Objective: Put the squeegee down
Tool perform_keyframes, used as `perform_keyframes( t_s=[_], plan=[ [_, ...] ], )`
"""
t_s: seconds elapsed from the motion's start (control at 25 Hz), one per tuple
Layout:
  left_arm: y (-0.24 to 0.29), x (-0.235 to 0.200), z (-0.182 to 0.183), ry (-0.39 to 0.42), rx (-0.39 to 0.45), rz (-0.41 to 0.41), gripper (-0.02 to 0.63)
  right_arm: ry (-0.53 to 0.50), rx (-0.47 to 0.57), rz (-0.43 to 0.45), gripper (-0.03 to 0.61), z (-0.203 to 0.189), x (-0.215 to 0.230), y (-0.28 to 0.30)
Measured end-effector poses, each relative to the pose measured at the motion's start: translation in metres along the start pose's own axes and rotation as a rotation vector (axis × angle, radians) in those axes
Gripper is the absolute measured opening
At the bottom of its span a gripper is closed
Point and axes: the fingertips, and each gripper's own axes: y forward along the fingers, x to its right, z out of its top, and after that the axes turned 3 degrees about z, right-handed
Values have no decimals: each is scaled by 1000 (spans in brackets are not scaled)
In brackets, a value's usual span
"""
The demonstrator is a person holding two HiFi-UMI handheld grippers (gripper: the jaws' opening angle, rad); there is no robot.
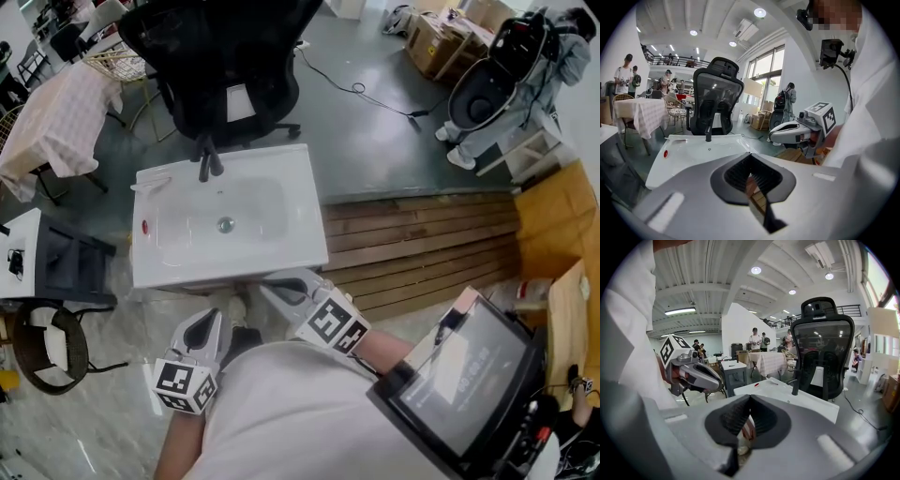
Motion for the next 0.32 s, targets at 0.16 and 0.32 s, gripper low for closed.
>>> perform_keyframes(
  t_s=[0.16,0.32],
  plan=[
    [-1,-5,-4,-3,-8,7,8,-2,0,3,2,1,1,3],
    [-1,-11,-6,-8,-10,18,8,-6,-4,10,2,0,2,7]
  ],
)
